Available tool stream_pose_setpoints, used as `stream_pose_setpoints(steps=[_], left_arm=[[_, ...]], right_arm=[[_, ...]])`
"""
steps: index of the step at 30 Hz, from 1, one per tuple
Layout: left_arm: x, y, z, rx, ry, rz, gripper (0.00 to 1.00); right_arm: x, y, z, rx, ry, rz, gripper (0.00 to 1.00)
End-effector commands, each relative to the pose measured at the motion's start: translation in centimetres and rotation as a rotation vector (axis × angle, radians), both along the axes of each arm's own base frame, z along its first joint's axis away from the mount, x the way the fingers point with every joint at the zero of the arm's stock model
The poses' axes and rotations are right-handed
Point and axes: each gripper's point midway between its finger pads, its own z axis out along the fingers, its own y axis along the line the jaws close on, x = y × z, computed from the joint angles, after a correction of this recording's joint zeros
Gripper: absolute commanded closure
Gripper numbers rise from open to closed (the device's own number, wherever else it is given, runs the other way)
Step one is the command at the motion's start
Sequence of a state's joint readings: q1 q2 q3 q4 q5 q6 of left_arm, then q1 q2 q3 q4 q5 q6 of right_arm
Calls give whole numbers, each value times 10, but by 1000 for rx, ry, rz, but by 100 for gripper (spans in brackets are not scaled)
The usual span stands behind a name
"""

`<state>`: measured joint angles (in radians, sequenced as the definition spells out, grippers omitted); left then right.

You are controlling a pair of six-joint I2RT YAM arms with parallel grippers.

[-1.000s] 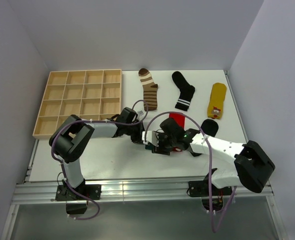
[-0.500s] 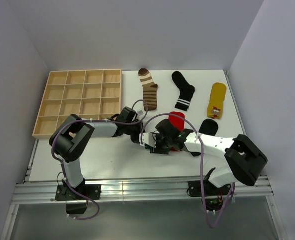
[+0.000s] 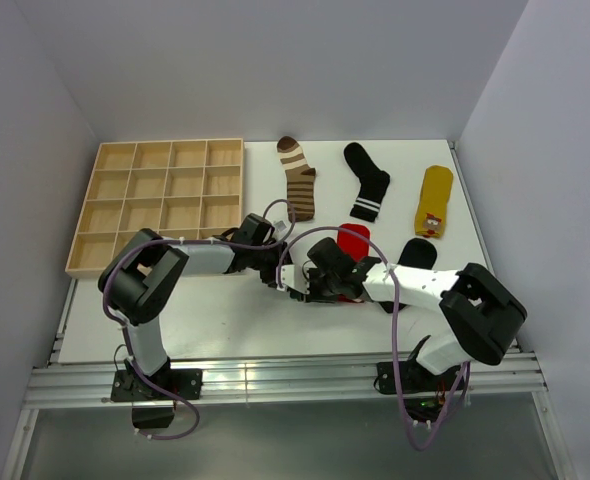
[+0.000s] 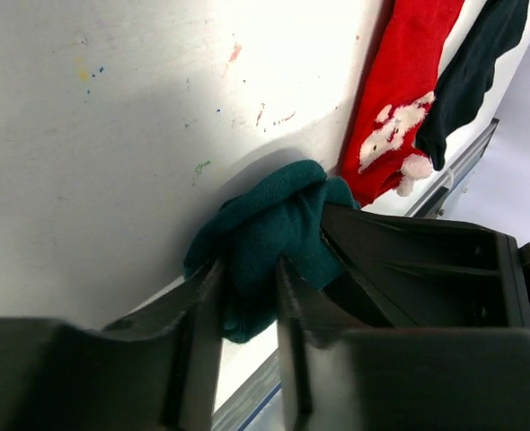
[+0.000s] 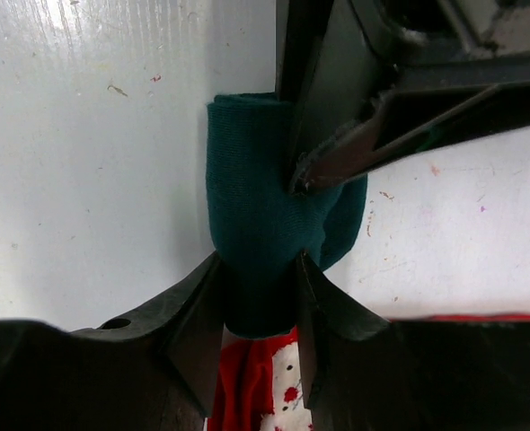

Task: Roll the socks
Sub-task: Roll the sock at the center of the board.

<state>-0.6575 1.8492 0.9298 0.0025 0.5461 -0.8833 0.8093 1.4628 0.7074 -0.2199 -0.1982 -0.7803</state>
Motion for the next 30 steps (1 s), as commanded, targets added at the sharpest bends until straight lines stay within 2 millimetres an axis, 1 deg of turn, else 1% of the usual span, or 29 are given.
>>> stream_pose_setpoints(steps=[1, 2, 4, 5, 8, 9, 10, 11, 12, 13, 14, 15, 17, 18, 19, 20, 21, 22, 23, 24, 25, 26, 27, 28, 29, 30], left_arm=[[-4, 31, -31, 174, -11, 20, 61], [0, 31, -26, 169, -33, 28, 59], [6, 36, -23, 184, -71, 49, 52], [8, 38, -21, 193, -88, 61, 51], [14, 49, -11, 215, -155, 87, 45], [15, 53, -11, 226, -166, 89, 44], [19, 59, -11, 251, -191, 112, 43], [20, 62, -9, 255, -205, 117, 42], [18, 65, -7, 249, -229, 125, 42], [21, 69, -6, 257, -248, 148, 42], [22, 71, 1, 249, -272, 166, 42], [19, 76, -2, 247, -272, 188, 42], [20, 78, 2, 228, -306, 216, 42], [14, 83, 3, 216, -313, 230, 43], [16, 81, 9, 193, -347, 239, 42], [16, 84, 11, 196, -371, 250, 42], [15, 90, 16, 199, -405, 263, 42], [14, 91, 20, 206, -437, 265, 42], [16, 91, 31, 199, -485, 279, 42], [19, 99, 32, 244, -537, 303, 41], [14, 93, 36, 245, -571, 283, 40], [13, 92, 46, 233, -613, 289, 40], [12, 90, 50, 235, -649, 279, 40], [6, 84, 54, 222, -676, 257, 39], [5, 81, 61, 202, -703, 253, 38], [-1, 75, 63, 195, -727, 209, 38]], right_arm=[[-6, -12, -17, -70, 46, -5, 87], [-7, -11, -16, -63, 54, -8, 87], [-6, -14, -16, -68, 61, -16, 89], [-7, -14, -15, -68, 60, -15, 89], [-10, -16, -16, -68, 72, -13, 90], [-12, -16, -17, -68, 85, -12, 90], [-14, -17, -17, -69, 95, -11, 90], [-12, -16, -15, -63, 104, -13, 90], [-16, -18, -17, -75, 127, -12, 90], [-18, -17, -17, -68, 151, -8, 90], [-15, -16, -14, -63, 155, -9, 90], [-15, -18, -14, -65, 174, -17, 90], [-12, -19, -12, -68, 175, -19, 90], [-13, -21, -11, -71, 187, -20, 90], [-13, -22, -12, -73, 201, -21, 90], [-12, -18, -8, -59, 213, -12, 90], [-15, -20, -8, -67, 238, -12, 89], [-13, -23, -10, -76, 257, -14, 89], [-10, -21, -7, -72, 261, -13, 89], [-11, -23, -8, -85, 275, -14, 88], [-9, -24, -8, -87, 279, -12, 88], [-7, -22, -8, -88, 285, -13, 88], [-8, -23, -9, -92, 304, -10, 88], [-8, -23, -8, -92, 316, -9, 88], [-5, -23, -8, -96, 327, -8, 88], [-8, -24, -9, -100, 357, -9, 88]])
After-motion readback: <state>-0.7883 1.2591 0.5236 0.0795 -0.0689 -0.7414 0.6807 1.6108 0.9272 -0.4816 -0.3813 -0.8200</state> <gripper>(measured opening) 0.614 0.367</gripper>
